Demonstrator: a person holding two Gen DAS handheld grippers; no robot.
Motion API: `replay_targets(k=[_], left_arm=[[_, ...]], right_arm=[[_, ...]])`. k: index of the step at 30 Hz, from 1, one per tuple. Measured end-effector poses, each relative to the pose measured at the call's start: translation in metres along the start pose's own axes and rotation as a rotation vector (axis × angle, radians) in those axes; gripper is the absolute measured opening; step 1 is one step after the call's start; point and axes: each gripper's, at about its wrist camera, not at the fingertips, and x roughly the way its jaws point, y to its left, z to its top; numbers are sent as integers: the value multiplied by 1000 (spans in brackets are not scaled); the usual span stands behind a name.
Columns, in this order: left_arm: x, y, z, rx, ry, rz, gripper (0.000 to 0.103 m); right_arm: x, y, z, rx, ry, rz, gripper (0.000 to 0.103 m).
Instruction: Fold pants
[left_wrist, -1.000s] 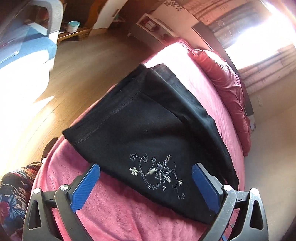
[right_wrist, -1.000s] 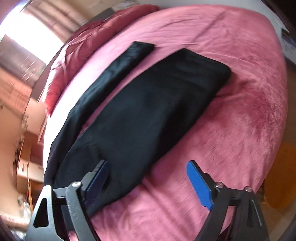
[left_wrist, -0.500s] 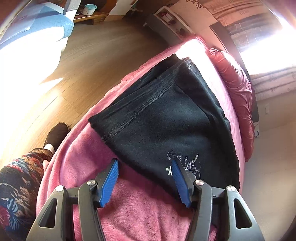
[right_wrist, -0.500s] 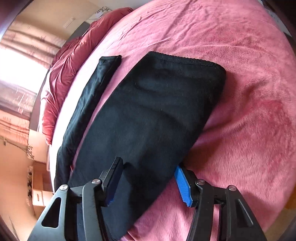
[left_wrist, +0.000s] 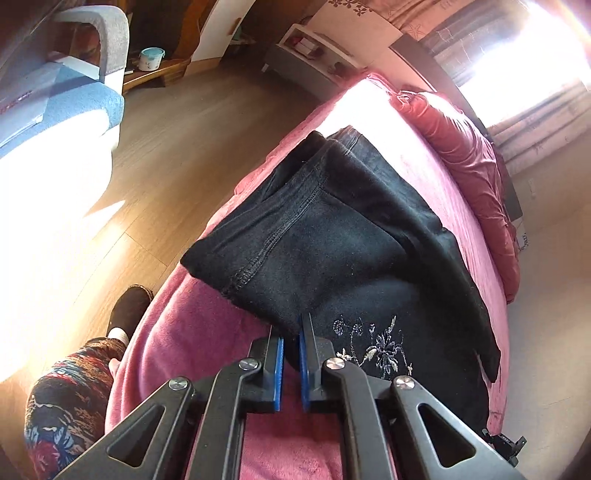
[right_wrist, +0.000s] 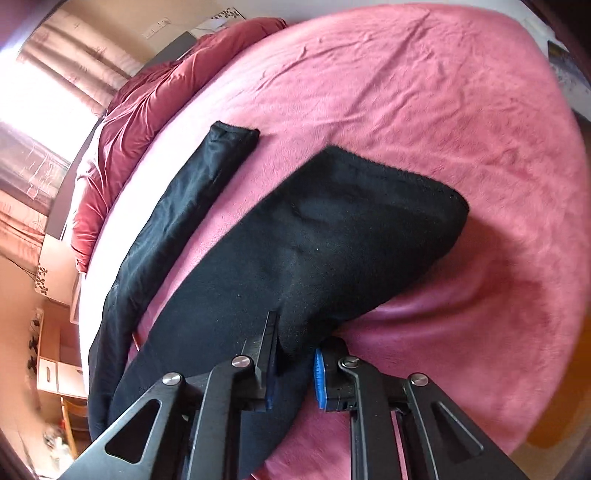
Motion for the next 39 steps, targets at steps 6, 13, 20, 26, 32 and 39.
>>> replay_targets(k=[6, 13, 20, 26, 32, 39], left_arm=[[-24, 13, -19, 12, 21, 14, 7], [-35, 33, -44, 23, 82, 74, 7], [-40, 23, -37, 116, 107, 209, 28], [-72, 35, 2, 95, -5, 194, 28], [-55, 18, 69, 10, -22, 41, 30], [11, -43, 136, 12, 34, -36, 49]], right_arm=[[-21, -24, -15, -19, 9, -38, 16], [-29, -55, -32, -10, 40, -88, 16], [-43, -63, -27, -11, 8, -136, 53], [-84, -44, -29, -122, -112, -232, 53], [-71, 26, -53, -303, -8, -70, 60], [-27, 116, -118, -557, 202, 59, 63]])
